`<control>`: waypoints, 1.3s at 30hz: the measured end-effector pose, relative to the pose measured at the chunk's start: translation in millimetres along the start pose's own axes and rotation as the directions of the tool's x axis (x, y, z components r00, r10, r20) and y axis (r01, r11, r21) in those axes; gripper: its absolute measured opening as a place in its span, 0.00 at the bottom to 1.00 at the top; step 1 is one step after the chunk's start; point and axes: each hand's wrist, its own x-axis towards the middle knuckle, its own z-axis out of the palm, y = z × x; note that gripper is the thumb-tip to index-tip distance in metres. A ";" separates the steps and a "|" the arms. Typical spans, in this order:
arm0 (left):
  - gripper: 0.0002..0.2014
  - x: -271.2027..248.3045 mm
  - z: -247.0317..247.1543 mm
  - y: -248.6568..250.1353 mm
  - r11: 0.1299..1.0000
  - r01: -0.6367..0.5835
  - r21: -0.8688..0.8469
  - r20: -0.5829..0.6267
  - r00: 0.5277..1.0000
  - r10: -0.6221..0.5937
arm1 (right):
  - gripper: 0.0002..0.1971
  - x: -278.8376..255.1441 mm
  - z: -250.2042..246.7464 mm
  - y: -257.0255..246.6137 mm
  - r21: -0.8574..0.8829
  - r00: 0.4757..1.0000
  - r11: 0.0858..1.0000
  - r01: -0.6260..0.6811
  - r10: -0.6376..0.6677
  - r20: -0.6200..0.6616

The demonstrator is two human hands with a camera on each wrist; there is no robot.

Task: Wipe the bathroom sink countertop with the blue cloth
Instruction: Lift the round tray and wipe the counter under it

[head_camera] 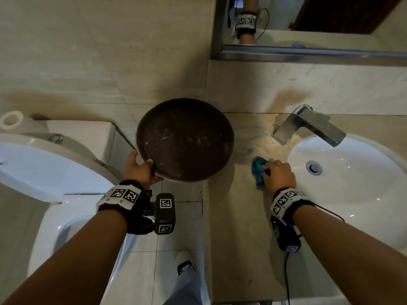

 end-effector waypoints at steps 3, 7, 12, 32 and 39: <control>0.28 2.7 -1.1 -0.3 1.000 -0.010 -0.014 0.003 1.000 0.010 | 0.17 9.4 -6.8 1.9 0.024 0.996 0.995 -0.092 0.092 -0.015; 0.27 5.4 -1.8 1.1 1.000 0.001 -0.014 0.010 1.000 -0.001 | 0.19 -4.1 7.9 -29.1 0.049 1.000 0.999 -0.008 0.008 0.012; 0.26 7.7 -1.1 0.8 1.000 -0.001 -0.009 0.017 1.000 0.002 | 0.18 -14.4 10.5 -35.3 0.140 0.989 0.980 0.142 -0.148 0.032; 0.28 7.6 6.1 -19.5 0.998 0.003 -0.057 -0.002 1.000 -0.003 | 0.28 6.1 0.4 6.1 0.101 0.997 0.994 -0.051 0.045 0.063; 0.29 11.2 0.6 -24.7 0.996 -0.002 -0.091 -0.063 0.998 -0.004 | 0.31 -6.9 11.1 -23.7 0.132 0.988 0.985 0.112 -0.124 0.089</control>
